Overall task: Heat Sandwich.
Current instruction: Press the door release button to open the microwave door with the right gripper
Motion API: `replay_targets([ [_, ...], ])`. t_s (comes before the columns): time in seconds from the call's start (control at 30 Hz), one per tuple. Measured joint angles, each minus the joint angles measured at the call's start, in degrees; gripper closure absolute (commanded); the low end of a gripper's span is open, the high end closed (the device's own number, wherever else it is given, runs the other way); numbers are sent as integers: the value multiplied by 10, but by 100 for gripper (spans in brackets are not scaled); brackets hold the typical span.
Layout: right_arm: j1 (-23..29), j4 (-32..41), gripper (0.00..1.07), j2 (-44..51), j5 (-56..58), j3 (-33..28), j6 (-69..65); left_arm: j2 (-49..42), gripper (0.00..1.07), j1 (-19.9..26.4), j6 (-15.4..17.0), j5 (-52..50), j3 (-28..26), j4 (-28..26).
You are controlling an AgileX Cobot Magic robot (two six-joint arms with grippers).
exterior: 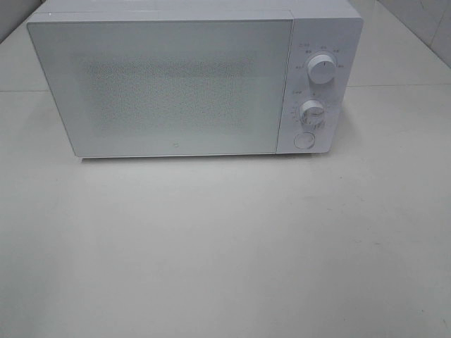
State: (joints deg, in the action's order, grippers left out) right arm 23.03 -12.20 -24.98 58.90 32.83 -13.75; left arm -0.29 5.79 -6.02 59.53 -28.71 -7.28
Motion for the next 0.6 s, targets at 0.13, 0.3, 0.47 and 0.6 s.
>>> replay_targets([
  [0.13, -52, -1, 31, 45, -5, -19, 0, 0, 9, 0, 0, 0, 0, 0],
  [0.3, -97, -1, 31, 102, -7, -23, 1, 0, 9, 0, 0, 0, 0, 0],
  [0.47, -137, -1, 31, 158, -6, -25, 12, 0, 9, 0, 0, 0, 0, 0],
  [0.6, -175, 9, 31, 202, 6, -36, 32, 0, 9, 0, 0, 0, 0, 0],
])
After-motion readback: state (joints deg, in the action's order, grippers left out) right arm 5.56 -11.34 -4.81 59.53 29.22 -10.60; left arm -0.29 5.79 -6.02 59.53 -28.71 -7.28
